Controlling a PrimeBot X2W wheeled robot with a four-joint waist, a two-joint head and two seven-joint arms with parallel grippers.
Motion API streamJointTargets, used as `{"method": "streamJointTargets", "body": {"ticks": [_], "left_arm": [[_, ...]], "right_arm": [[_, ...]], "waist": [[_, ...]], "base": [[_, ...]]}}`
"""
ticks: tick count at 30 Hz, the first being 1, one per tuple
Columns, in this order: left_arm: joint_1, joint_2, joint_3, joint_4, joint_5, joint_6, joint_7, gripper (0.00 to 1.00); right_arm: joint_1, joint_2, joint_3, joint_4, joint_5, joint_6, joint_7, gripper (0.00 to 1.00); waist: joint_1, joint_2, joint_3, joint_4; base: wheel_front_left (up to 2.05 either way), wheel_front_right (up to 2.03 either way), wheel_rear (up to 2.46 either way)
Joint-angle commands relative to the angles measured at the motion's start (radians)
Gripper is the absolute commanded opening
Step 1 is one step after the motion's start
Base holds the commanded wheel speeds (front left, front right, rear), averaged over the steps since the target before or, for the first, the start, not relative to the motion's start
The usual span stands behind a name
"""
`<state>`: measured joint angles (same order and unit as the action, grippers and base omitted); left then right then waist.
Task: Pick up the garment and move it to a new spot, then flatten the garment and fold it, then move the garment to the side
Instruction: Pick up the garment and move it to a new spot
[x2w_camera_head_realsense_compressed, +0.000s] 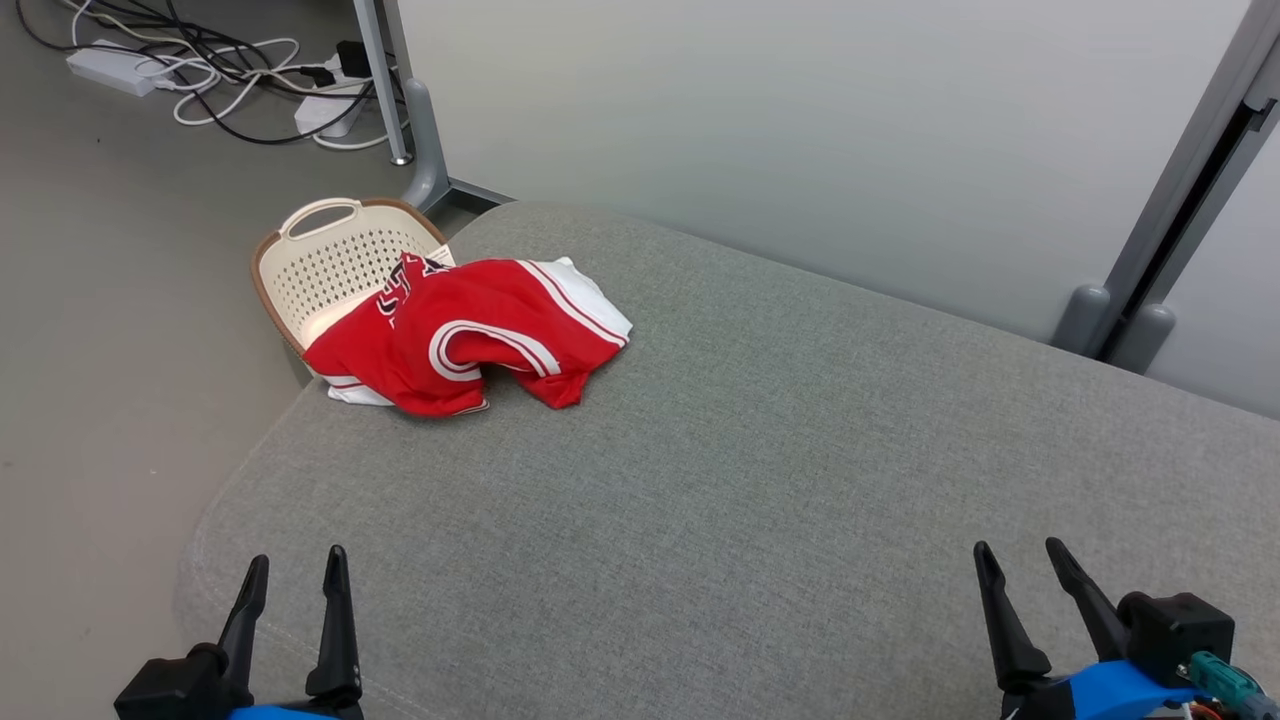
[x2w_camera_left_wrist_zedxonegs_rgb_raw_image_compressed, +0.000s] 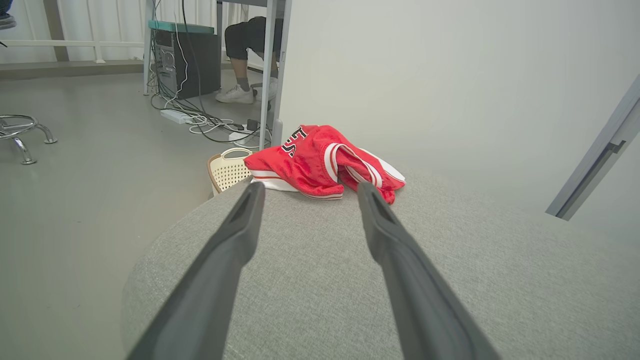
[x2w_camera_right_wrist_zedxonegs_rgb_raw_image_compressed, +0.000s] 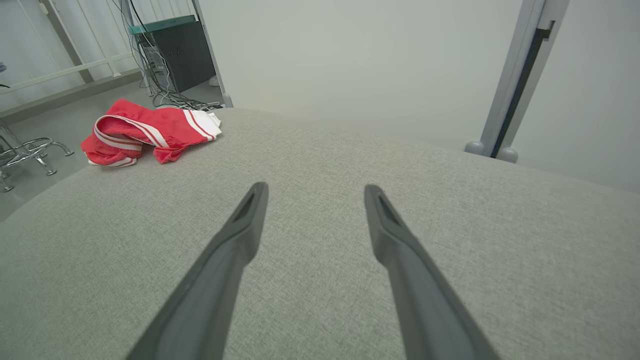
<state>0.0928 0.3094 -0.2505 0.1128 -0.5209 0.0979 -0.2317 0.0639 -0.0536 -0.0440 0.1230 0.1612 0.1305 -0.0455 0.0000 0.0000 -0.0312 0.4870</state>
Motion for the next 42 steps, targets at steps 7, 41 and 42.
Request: {"method": "streamJointTargets", "body": {"ticks": [7, 41, 42], "left_arm": [[-0.004, 0.013, 0.003, -0.049, -0.003, 0.017, 0.02, 1.0], [-0.631, 0.227, 0.284, 0.258, -0.436, -0.042, 0.565, 1.0], [-0.642, 0.235, 0.284, 0.277, -0.437, -0.038, 0.576, 1.0]], "right_arm": [[-0.016, 0.002, 0.0, 0.012, -0.002, 0.001, -0.011, 1.0], [-0.186, -0.084, 0.128, -0.218, -0.046, 0.001, 0.016, 1.0], [-0.192, -0.088, 0.128, -0.227, -0.05, 0.001, 0.017, 1.0]], "waist": [[0.0, 0.0, 0.012, -0.014], [0.0, 0.0, 0.428, -0.305], [0.0, 0.0, 0.444, -0.317]], "base": [[0.0, 0.0, 0.0], [0.0, 0.0, 0.0], [0.0, 0.0, 0.0]]}}
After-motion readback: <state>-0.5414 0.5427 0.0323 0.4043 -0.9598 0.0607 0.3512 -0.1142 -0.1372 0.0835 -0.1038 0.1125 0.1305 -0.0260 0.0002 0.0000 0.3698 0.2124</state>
